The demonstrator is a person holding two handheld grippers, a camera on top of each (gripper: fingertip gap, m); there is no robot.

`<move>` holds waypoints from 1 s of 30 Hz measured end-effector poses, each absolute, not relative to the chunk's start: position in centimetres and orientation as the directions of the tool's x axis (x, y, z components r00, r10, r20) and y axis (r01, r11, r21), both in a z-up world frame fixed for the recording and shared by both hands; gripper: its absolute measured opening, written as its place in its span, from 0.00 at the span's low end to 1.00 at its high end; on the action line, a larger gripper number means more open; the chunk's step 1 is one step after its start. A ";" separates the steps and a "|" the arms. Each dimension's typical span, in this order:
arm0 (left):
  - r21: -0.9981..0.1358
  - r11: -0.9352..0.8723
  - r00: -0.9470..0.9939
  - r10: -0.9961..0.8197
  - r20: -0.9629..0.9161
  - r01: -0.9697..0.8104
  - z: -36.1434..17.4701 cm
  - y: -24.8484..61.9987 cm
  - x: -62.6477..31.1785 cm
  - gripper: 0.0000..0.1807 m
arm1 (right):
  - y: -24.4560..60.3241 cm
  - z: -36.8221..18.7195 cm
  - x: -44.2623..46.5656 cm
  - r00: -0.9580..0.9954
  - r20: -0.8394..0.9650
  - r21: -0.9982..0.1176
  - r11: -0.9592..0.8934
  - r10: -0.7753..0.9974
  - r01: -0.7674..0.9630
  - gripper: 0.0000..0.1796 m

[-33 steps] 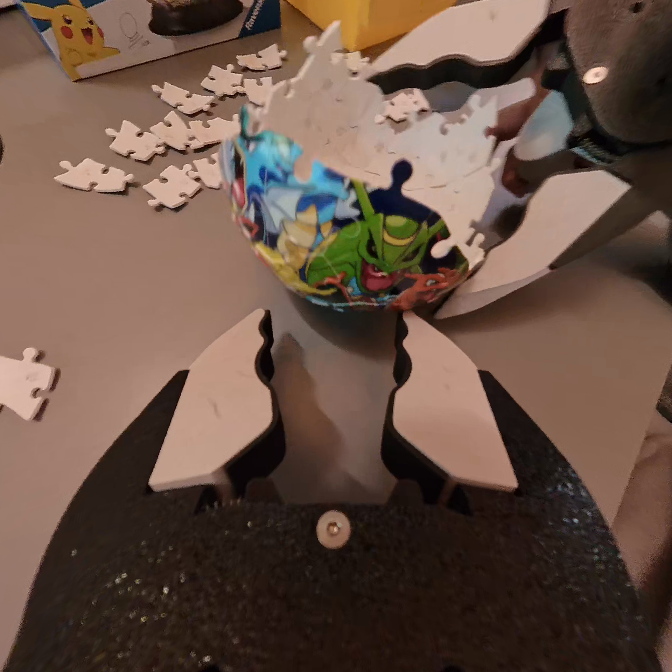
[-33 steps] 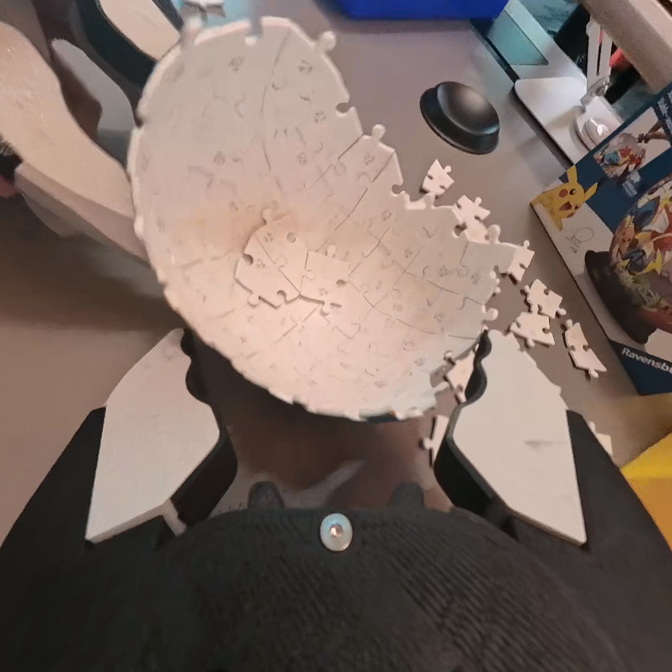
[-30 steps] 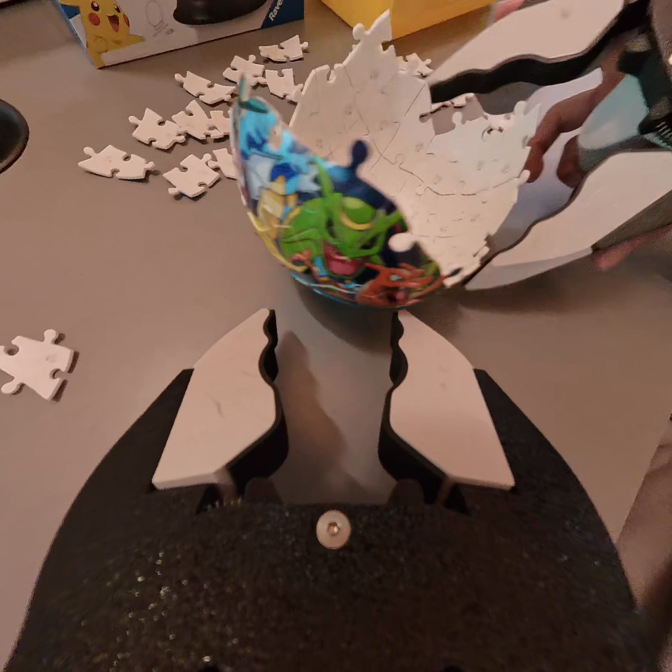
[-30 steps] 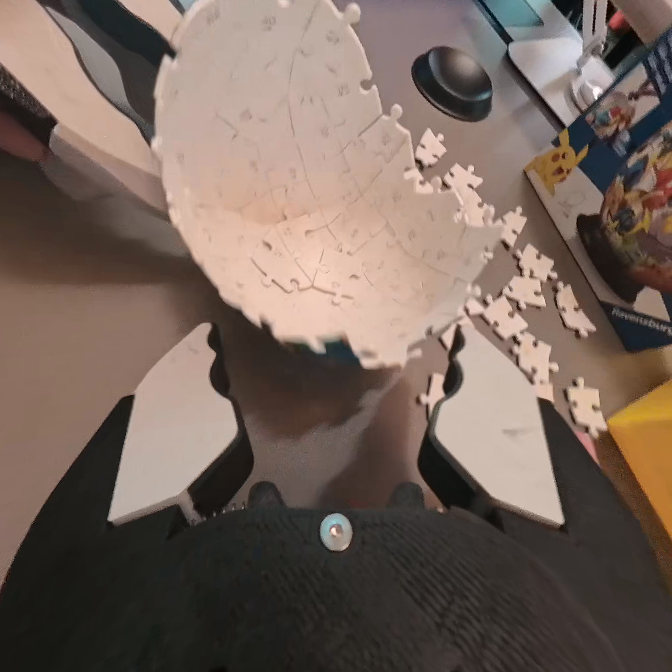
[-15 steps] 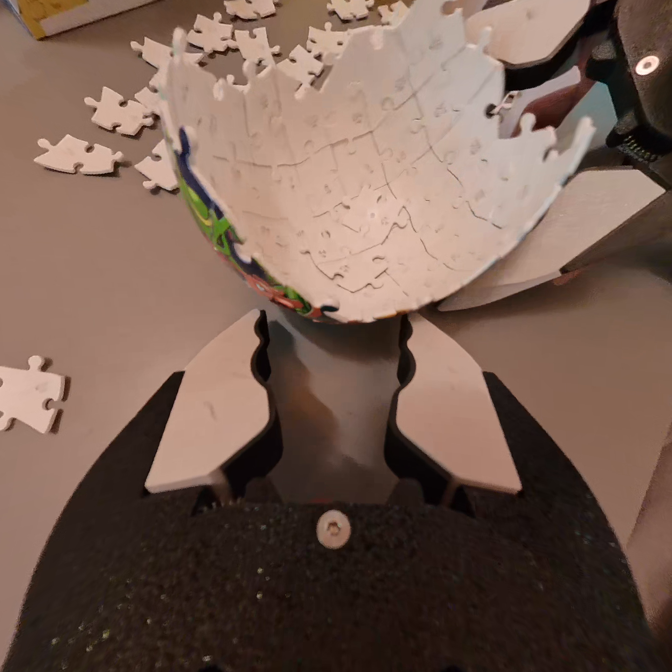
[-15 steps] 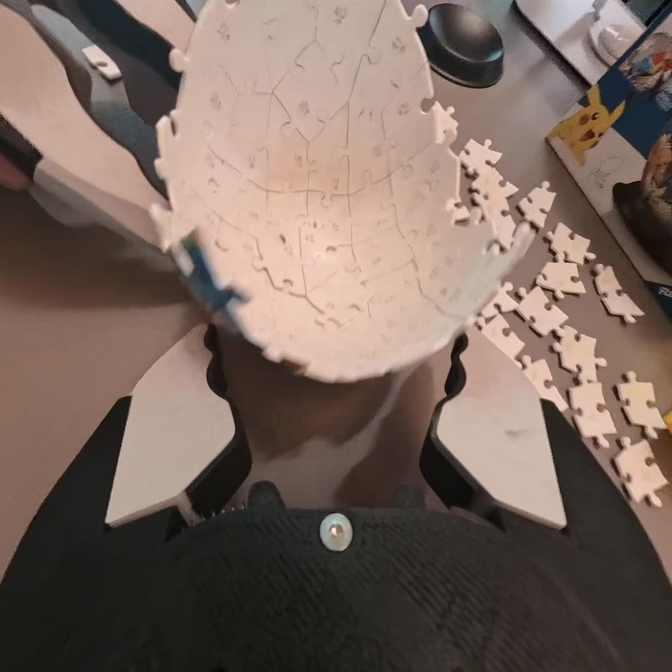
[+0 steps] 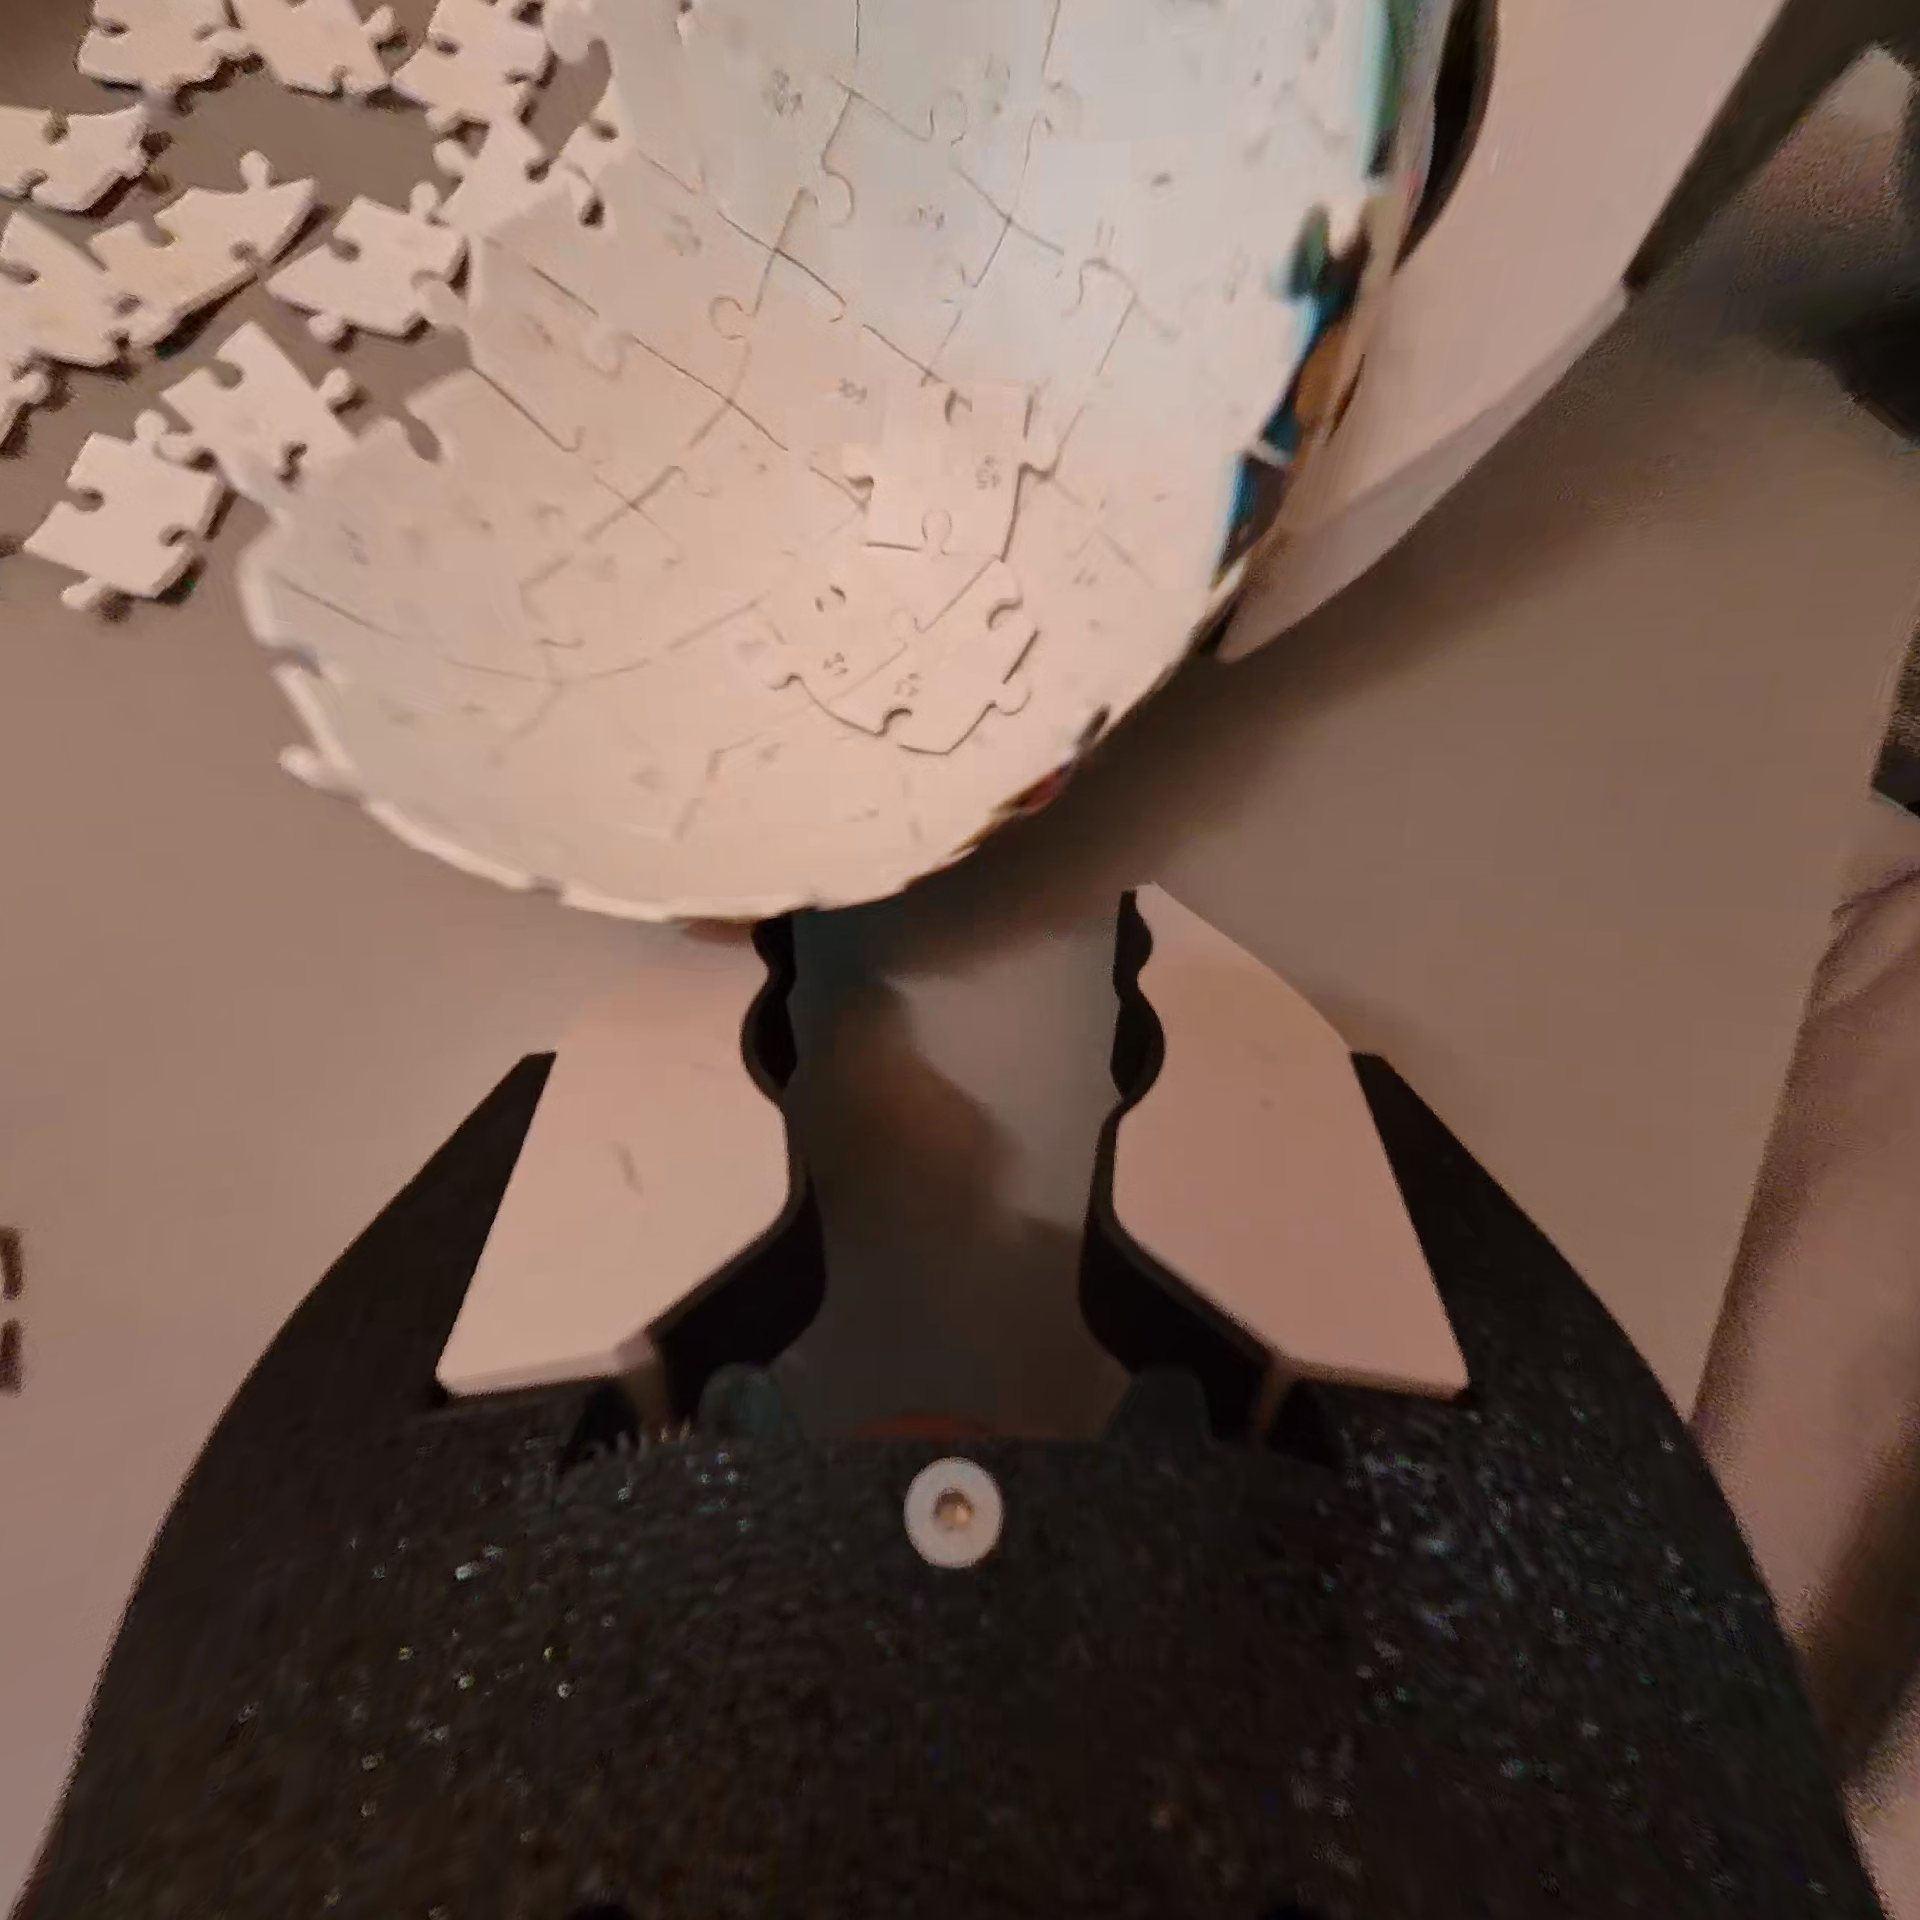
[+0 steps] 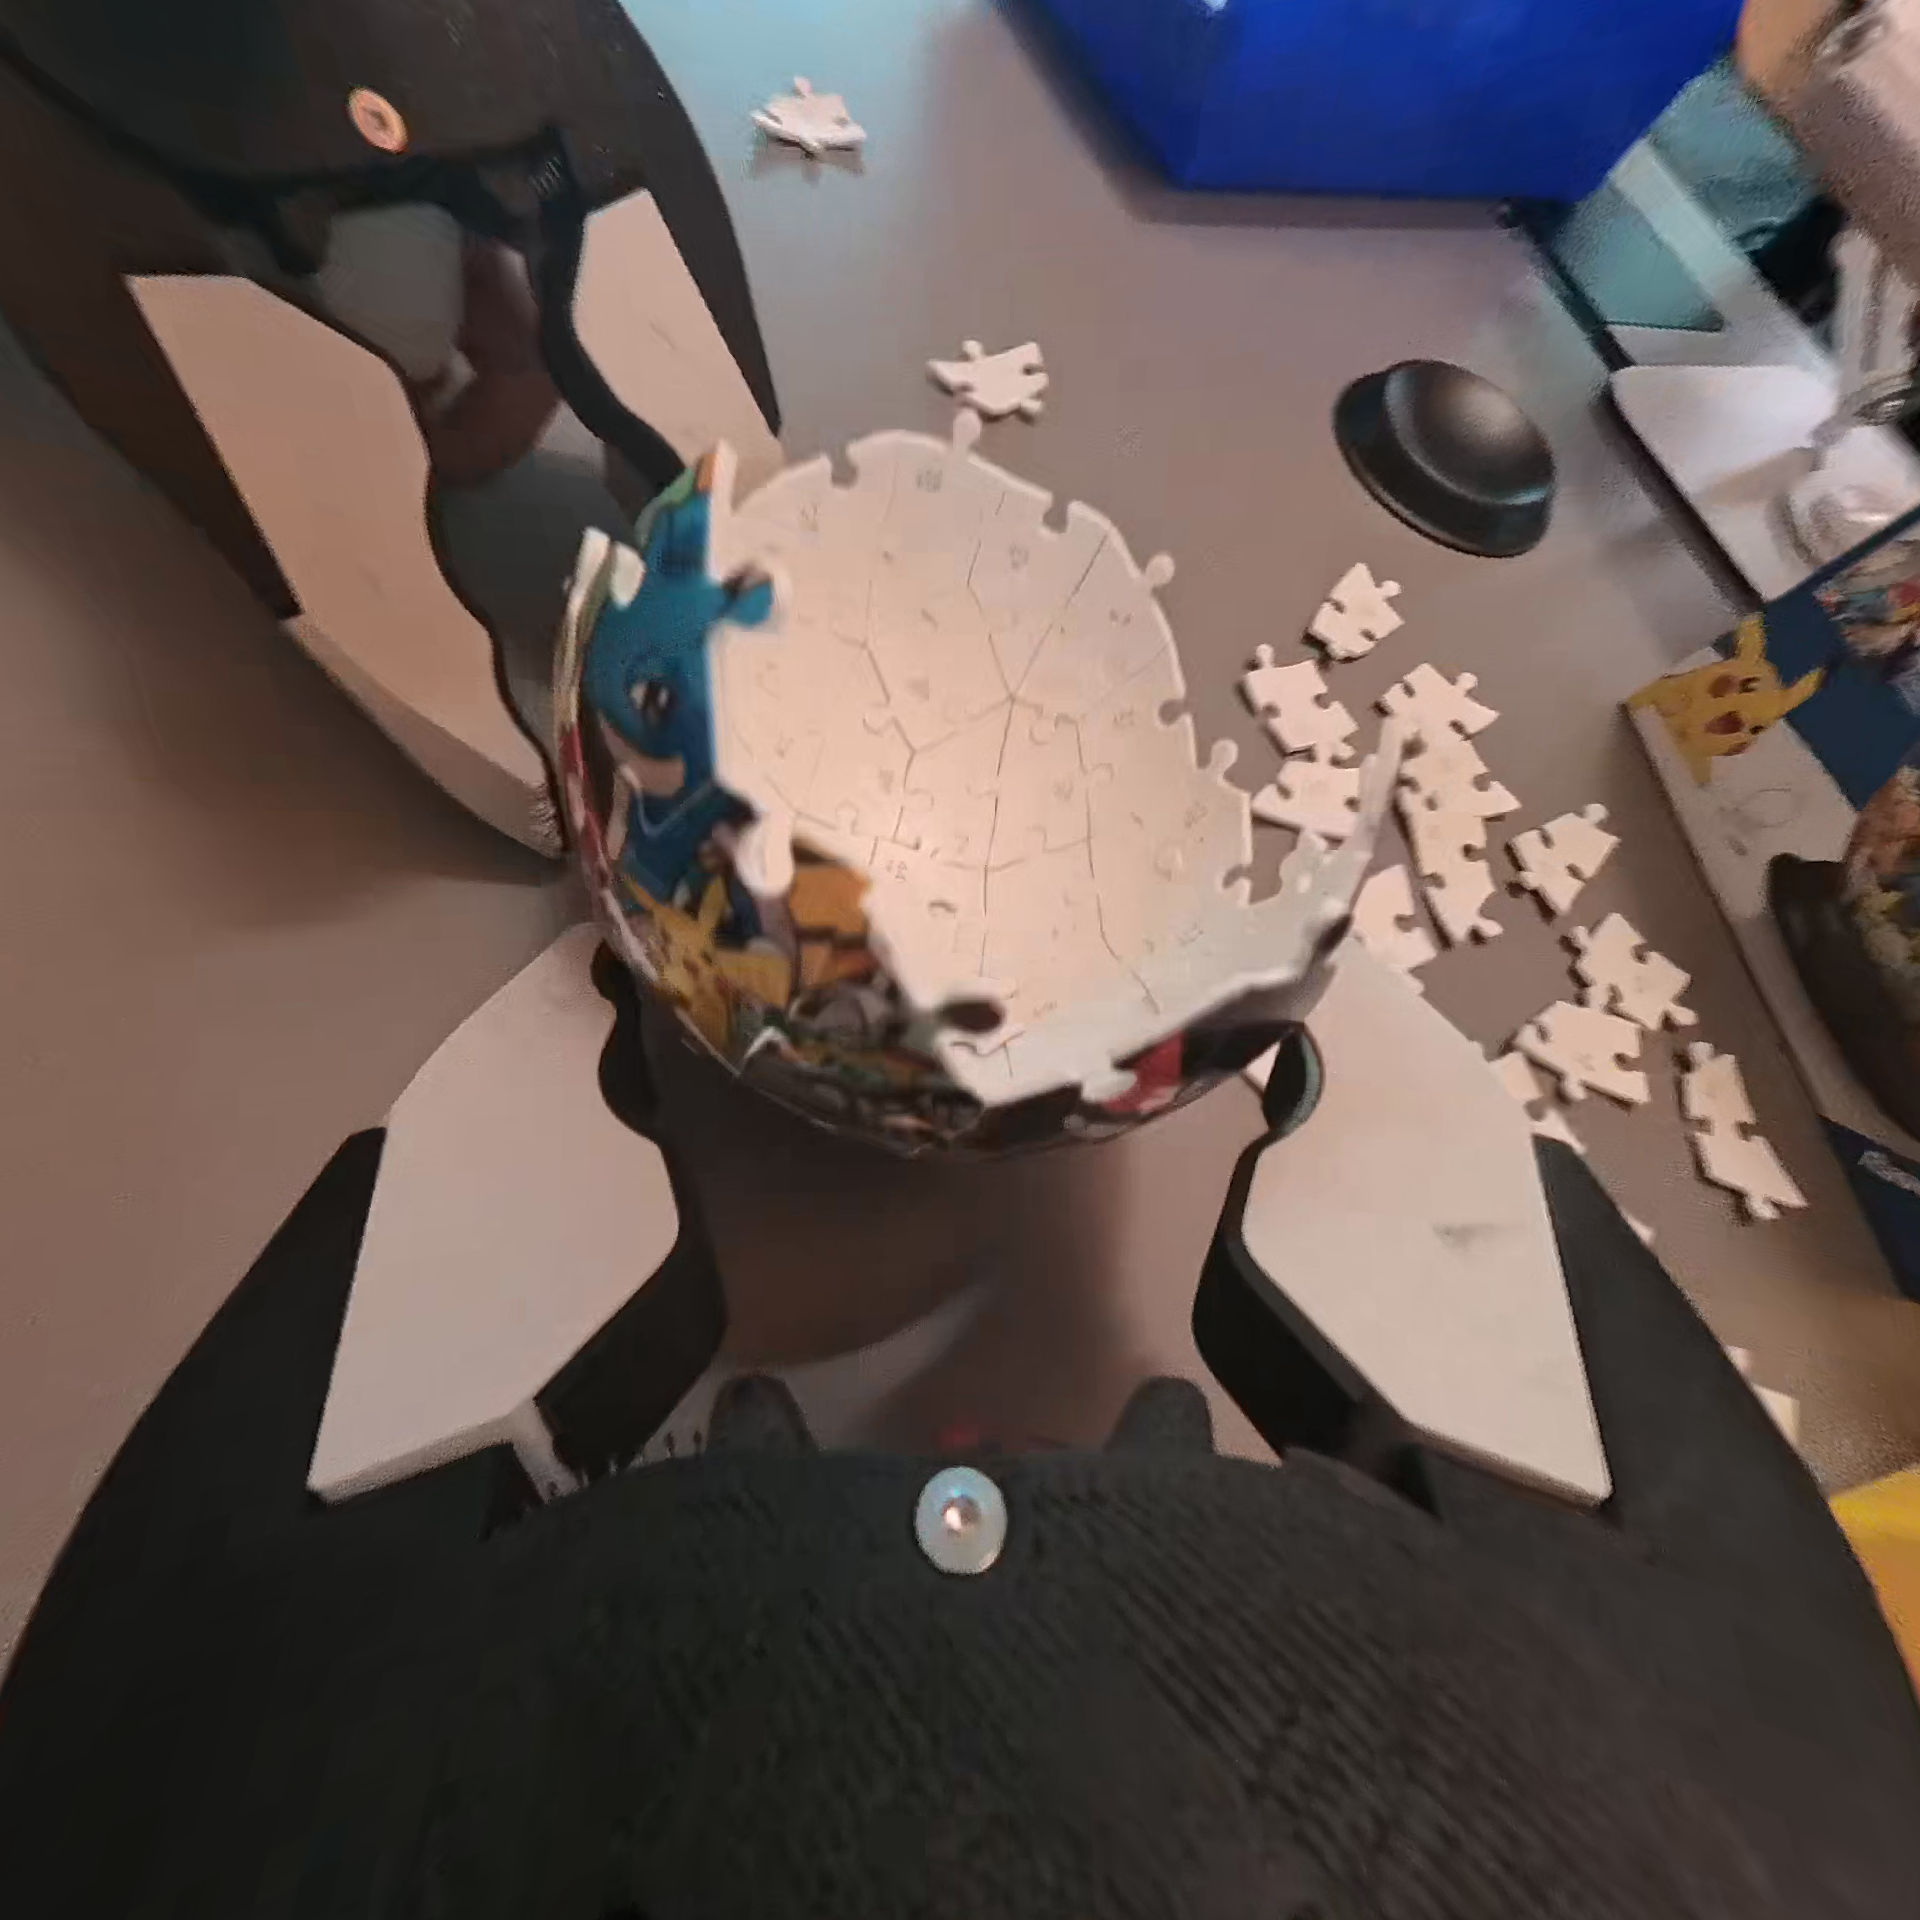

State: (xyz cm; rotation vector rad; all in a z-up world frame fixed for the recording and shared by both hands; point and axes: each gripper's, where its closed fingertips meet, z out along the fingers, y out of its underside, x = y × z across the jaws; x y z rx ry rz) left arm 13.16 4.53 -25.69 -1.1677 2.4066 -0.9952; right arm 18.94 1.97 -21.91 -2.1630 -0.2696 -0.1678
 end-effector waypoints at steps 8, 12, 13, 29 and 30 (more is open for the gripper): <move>-0.667 0.448 -0.620 -0.784 0.027 -0.595 -25.9 4.8 13.0 0.35 | -0.1 -21.5 19.4 0.981 0.065 -0.859 -0.490 0.181 0.147 0.66; -0.716 0.392 -0.603 -0.796 0.051 -0.578 -24.9 3.5 14.1 0.35 | 0.0 -21.1 20.0 0.988 0.009 -0.880 -0.467 0.156 0.082 0.65; -0.731 0.379 -0.600 -0.799 0.051 -0.567 -24.6 3.1 14.4 0.35 | -0.1 -21.2 20.1 0.988 0.004 -0.882 -0.465 0.157 0.077 0.65; -0.768 0.447 -0.684 -0.730 -0.016 -0.459 -23.4 0.5 14.1 0.31 | -3.3 -25.1 20.8 0.992 0.003 -0.745 -0.661 0.123 0.084 0.64; -0.741 0.485 -0.714 -0.700 -0.010 -0.465 -23.4 0.7 13.3 0.30 | -3.3 -25.1 20.8 0.992 -0.008 -0.748 -0.660 0.126 0.078 0.62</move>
